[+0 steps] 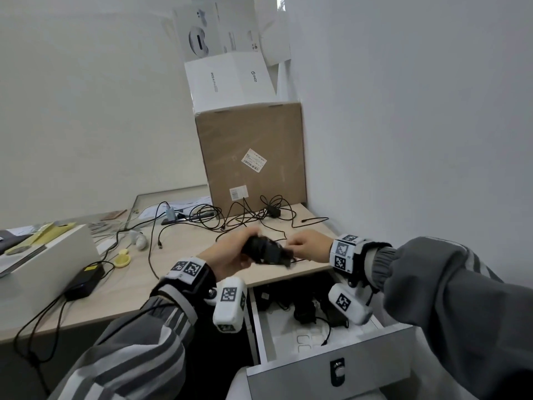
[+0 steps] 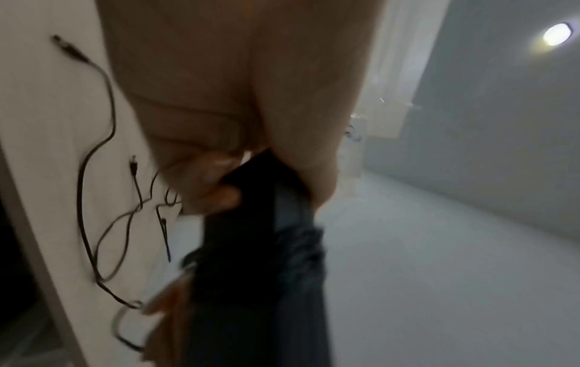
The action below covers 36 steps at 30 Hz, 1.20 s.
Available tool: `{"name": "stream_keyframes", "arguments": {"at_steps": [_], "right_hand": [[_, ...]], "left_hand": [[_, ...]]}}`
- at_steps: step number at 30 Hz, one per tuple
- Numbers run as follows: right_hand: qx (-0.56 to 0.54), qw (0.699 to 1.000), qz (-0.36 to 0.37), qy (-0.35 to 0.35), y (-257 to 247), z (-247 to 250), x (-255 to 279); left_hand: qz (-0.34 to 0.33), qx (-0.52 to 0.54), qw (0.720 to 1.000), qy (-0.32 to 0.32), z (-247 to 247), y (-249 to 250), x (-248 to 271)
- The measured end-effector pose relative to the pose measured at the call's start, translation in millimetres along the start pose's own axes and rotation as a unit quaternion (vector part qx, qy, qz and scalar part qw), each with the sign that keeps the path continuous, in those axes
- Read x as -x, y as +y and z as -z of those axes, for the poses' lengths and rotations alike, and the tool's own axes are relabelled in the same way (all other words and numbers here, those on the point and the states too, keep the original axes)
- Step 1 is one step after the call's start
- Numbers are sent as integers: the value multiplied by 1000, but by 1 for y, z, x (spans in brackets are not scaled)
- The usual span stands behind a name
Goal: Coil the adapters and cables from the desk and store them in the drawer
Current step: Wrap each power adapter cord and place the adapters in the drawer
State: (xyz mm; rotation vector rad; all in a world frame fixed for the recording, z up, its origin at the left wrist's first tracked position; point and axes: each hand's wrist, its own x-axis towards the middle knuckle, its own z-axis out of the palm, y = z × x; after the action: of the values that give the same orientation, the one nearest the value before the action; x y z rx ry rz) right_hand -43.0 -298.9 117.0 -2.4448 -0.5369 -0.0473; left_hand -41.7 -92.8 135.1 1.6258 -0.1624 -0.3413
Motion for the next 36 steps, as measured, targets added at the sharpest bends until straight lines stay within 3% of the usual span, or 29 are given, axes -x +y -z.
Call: {"name": "stream_keyframes", "arguments": {"at_steps": [2,3,6,10,13,16,18,20,22,24,26,28,32,34,36], "right_hand": [[27,1000,-1,-3,-1,6,-1],[37,999,-1,-3,-4,8,-1],[53,998,9,27,-21,5,-2],[13,999,4,38,-36,-17,-4],[-60,998,10,21,-37,-34,-3],[-84,996,33,7,-32,-37,0],[-89,995,37,-3,-25,-32,-2],[-84,996,25,4,-14,-24,-3],[-53,998,21,-4,-6,-14,-3],[-7,999,16,-39,-5,-8,1],[26,999,8,-48,-9,-7,3],[54,998,-1,-20,-12,-10,1],[40,999,-12,14,-21,-19,-2],[8,999,-9,30,-29,-24,-2],[-59,998,-5,38,-35,-31,-3]], "left_hand": [[-6,-181,982,-45,-5,-7,2],[-10,-241,970,-38,-8,-9,1],[-37,-292,952,86,-15,-14,-10],[-82,-162,947,265,-13,-20,-28],[-100,67,938,324,-11,-16,-30],[-89,286,912,280,-8,-8,-26],[-52,326,924,193,-7,-1,-18],[-6,220,972,82,-6,1,-12],[22,9,1000,-4,-5,-2,-9],[33,-166,984,-56,-5,-4,-4],[37,-246,967,-60,-6,-5,-8],[24,-301,953,-9,-9,-6,-18],[-18,-401,903,153,-4,-18,-37],[-63,-333,909,245,-1,-26,-43],[-116,-166,926,318,-3,-31,-46]]}}
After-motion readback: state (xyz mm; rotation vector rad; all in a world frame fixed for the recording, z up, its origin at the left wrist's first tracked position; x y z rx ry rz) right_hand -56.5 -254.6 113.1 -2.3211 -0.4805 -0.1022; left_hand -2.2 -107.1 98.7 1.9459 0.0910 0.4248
